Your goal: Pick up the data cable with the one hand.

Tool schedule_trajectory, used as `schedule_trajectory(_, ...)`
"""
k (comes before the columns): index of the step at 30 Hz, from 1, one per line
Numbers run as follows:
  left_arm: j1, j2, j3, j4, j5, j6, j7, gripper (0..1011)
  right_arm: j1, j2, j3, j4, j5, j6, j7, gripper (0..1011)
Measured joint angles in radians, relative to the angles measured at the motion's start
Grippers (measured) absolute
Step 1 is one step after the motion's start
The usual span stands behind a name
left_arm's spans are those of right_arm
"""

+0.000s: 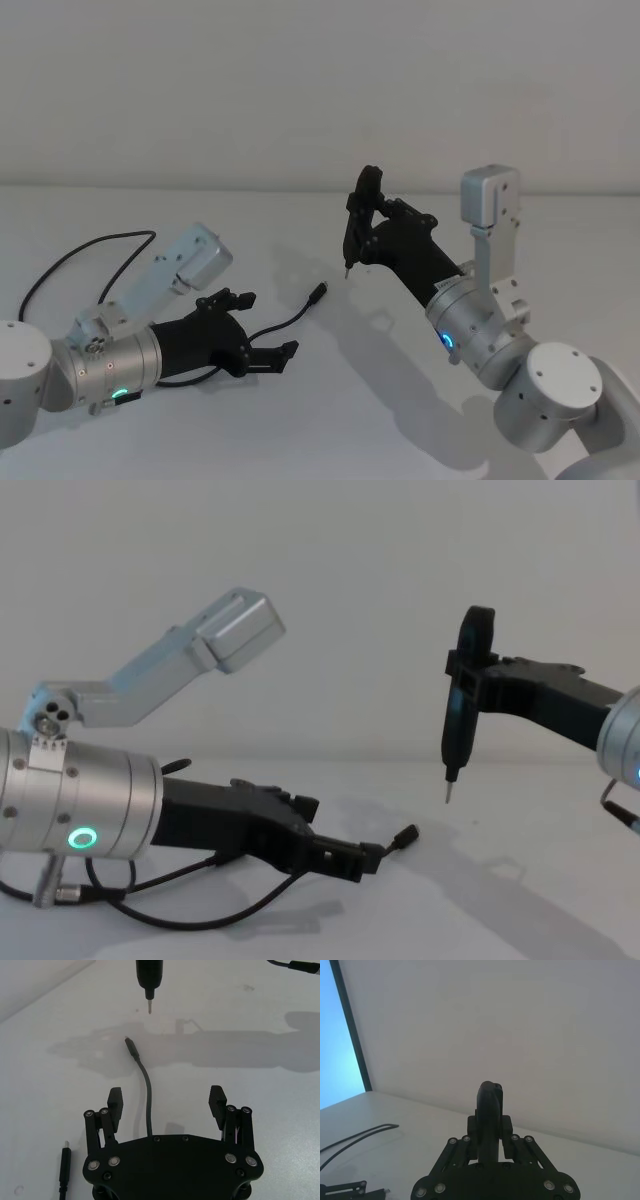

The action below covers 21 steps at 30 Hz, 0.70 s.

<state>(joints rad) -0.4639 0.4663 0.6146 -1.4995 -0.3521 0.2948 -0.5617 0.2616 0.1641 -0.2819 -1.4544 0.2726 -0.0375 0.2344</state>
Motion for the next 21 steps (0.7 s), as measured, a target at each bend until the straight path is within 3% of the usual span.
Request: schedule_trajectory(21, 0.014, -0.022, -0.007, 0.047, 0.006, 0.016, 0.037, 1001, 0.019, -0.007, -0.010, 0.031, -0.012, -0.013, 0.032, 275)
